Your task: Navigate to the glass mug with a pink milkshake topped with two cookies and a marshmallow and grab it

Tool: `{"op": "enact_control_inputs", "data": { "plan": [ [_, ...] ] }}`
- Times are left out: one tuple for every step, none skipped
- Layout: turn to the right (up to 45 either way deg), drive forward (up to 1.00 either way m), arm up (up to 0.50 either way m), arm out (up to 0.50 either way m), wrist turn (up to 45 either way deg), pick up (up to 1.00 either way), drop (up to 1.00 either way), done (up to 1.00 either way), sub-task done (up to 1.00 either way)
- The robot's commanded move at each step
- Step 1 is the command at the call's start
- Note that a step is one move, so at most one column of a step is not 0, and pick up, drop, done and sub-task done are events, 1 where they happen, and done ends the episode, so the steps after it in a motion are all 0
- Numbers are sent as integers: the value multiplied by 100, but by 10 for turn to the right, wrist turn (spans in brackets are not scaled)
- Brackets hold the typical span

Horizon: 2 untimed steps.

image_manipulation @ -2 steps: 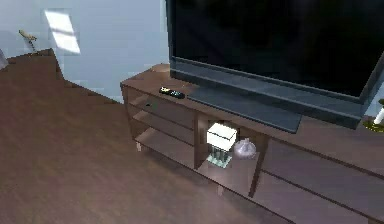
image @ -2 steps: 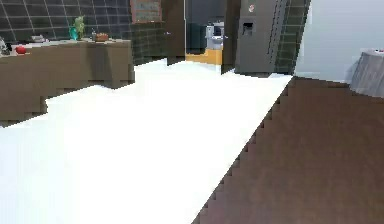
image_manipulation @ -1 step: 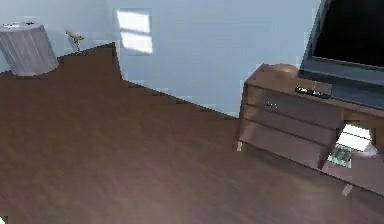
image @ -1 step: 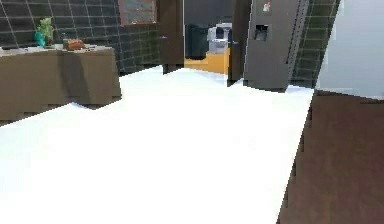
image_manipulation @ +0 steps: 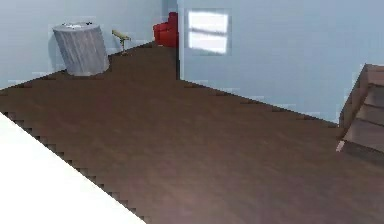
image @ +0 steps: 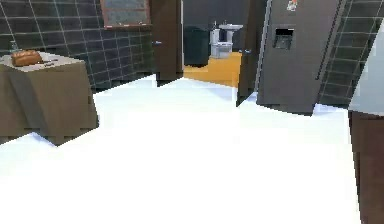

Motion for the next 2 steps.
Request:
{"op": "enact_control_inputs", "data": {
  "plan": [
    [0,100,0,0,0,0,0,0,0],
    [0,100,0,0,0,0,0,0,0]
  ]
}}
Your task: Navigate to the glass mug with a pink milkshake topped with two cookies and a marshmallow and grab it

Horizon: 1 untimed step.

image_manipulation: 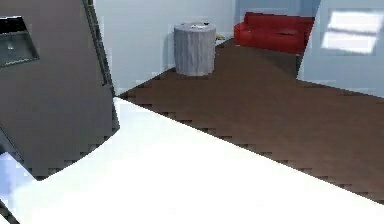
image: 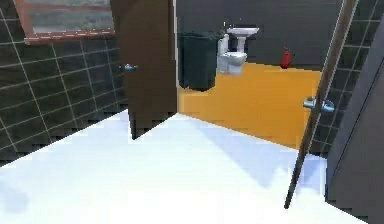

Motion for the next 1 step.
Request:
{"op": "enact_control_inputs", "data": {
  "plan": [
    [0,100,0,0,0,0,0,0,0]
  ]
}}
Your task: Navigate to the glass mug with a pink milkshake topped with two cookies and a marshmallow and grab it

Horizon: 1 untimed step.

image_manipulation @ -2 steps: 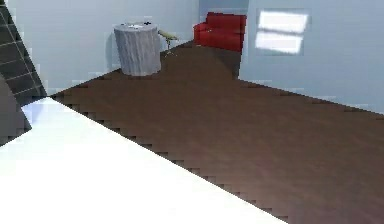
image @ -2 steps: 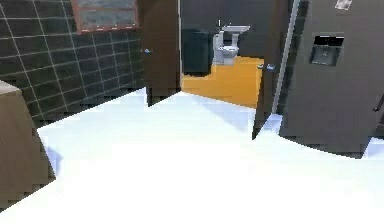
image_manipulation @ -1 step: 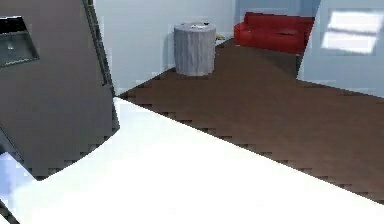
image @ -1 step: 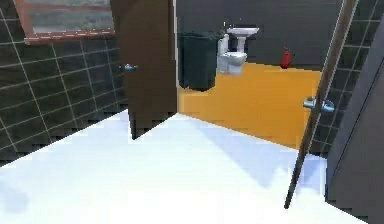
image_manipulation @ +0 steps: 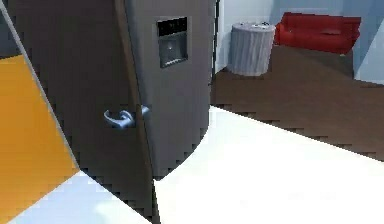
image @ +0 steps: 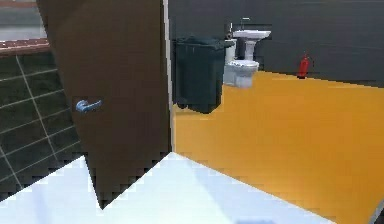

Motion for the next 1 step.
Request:
{"op": "enact_control_inputs", "data": {
  "plan": [
    [30,0,0,0,0,0,0,0,0]
  ]
}}
